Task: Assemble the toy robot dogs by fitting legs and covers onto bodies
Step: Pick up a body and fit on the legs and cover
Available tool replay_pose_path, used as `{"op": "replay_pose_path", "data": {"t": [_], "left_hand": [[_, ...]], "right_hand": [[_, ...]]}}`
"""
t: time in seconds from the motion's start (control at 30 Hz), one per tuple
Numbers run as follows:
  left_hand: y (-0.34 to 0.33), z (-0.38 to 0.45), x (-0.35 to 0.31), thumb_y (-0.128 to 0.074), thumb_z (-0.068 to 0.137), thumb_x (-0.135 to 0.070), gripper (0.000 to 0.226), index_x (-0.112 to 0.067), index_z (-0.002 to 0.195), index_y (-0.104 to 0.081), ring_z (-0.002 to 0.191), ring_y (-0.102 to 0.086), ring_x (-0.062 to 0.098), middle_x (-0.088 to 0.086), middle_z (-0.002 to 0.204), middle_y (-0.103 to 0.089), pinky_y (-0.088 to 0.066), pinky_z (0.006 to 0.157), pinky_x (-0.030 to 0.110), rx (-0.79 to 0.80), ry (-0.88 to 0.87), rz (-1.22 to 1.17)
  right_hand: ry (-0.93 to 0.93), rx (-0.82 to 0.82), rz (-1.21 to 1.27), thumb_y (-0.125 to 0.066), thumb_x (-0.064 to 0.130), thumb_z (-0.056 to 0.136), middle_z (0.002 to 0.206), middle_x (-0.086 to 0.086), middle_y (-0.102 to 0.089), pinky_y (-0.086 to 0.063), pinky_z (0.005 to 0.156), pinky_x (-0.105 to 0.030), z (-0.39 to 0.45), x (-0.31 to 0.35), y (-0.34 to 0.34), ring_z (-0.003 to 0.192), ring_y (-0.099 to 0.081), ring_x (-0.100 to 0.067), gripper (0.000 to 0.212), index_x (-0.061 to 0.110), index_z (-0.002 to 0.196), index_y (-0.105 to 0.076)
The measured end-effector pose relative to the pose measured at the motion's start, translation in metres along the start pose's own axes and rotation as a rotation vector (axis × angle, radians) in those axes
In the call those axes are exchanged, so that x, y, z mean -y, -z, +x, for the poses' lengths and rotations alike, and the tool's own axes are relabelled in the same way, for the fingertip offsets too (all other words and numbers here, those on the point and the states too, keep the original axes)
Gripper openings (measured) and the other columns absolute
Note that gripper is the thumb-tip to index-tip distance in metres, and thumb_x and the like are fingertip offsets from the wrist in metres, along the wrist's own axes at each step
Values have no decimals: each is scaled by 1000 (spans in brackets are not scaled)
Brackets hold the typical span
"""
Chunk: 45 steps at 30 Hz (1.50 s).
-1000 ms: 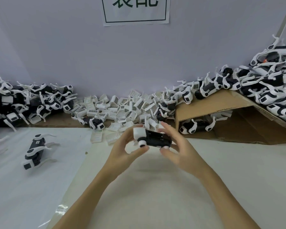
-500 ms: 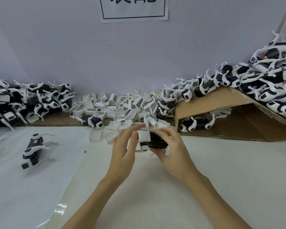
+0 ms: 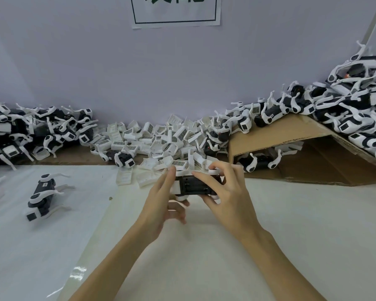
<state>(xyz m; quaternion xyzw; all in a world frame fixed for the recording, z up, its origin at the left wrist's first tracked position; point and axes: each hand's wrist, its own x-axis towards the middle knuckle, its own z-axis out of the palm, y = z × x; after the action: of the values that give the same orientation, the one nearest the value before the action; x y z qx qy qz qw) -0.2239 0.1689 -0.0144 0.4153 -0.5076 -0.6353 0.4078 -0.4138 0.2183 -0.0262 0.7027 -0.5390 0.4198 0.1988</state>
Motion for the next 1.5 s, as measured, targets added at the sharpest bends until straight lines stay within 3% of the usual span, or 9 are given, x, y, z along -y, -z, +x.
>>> {"op": "replay_pose_path", "data": {"t": [0.23, 0.37, 0.43, 0.53, 0.73, 0.9, 1.17, 1.33, 1.5], "left_hand": [[1, 7, -1, -64, 103, -42, 50, -3, 134, -63, 59, -62, 29, 24, 88, -67, -61, 62, 40, -1, 119, -341], [1, 10, -1, -63, 105, -30, 40, 1, 132, -65, 66, -63, 31, 21, 94, -67, -62, 71, 44, -7, -24, -328], [1, 8, -1, -65, 105, -26, 31, -3, 125, -70, 75, -66, 31, 17, 102, -67, -62, 78, 45, 69, -105, -263], [2, 4, 1, -66, 101, -29, 32, -7, 123, -72, 85, -69, 32, 16, 110, -70, -62, 85, 44, 144, -157, -199], [2, 5, 0, -68, 97, -46, 53, 1, 122, -70, 91, -69, 36, 27, 115, -70, -63, 89, 47, 41, -127, -202], [1, 3, 0, -84, 87, -50, 62, -5, 127, -68, 93, -71, 38, 27, 113, -73, -64, 84, 40, -7, -190, -131], [12, 2, -2, -79, 94, -15, 69, -32, 155, -50, 129, -65, 29, 4, 148, -59, -50, 109, 38, 339, -322, -18], [6, -3, 2, -68, 95, 5, 75, -28, 158, -47, 119, -63, 28, 8, 147, -59, -49, 108, 34, 416, -277, 70], [-3, -2, 7, -62, 101, -9, 51, -18, 151, -55, 143, -54, 27, 8, 148, -63, -35, 125, 48, 274, -307, 50]], "right_hand": [[-105, 42, 315, -80, 42, 90, 151, 5, -43, -44, 104, -15, 2, -2, 4, 136, -45, -13, 69, 33, 153, -51], [-738, 125, 790, -58, 92, 75, 134, 9, -63, -54, 94, -20, 5, -3, 2, 120, -65, -10, 91, 37, 147, -50], [-998, 251, 977, -64, 99, 57, 113, -4, -75, -61, 92, -45, 6, -12, 0, 100, -76, -22, 110, 16, 129, -66], [-1041, 305, 1065, -81, 85, 57, 96, -10, -72, -49, 102, -62, 2, -22, -5, 91, -69, -25, 100, -2, 107, -71], [-991, 310, 1253, -92, 42, 75, 111, -10, -79, -59, 93, -30, 3, -15, 1, 106, -75, -19, 62, 19, 128, -69], [-952, 238, 1125, -84, 43, 72, 112, -4, -79, -59, 95, -30, 9, -1, 10, 108, -75, -21, 67, 29, 134, -62], [-1349, 357, 1989, -58, 66, 97, 145, -29, -57, -61, 89, -46, 14, -10, 27, 127, -57, -59, 71, 11, 142, -60], [-1435, 247, 1790, -72, 31, 92, 116, -20, -66, -58, 64, -40, 13, -6, 21, 98, -69, -39, 24, 14, 108, -68], [-1350, 245, 1721, -67, 22, 87, 125, -26, -70, -62, 73, -45, 13, -10, 22, 99, -73, -41, 44, 9, 129, -69]]}}
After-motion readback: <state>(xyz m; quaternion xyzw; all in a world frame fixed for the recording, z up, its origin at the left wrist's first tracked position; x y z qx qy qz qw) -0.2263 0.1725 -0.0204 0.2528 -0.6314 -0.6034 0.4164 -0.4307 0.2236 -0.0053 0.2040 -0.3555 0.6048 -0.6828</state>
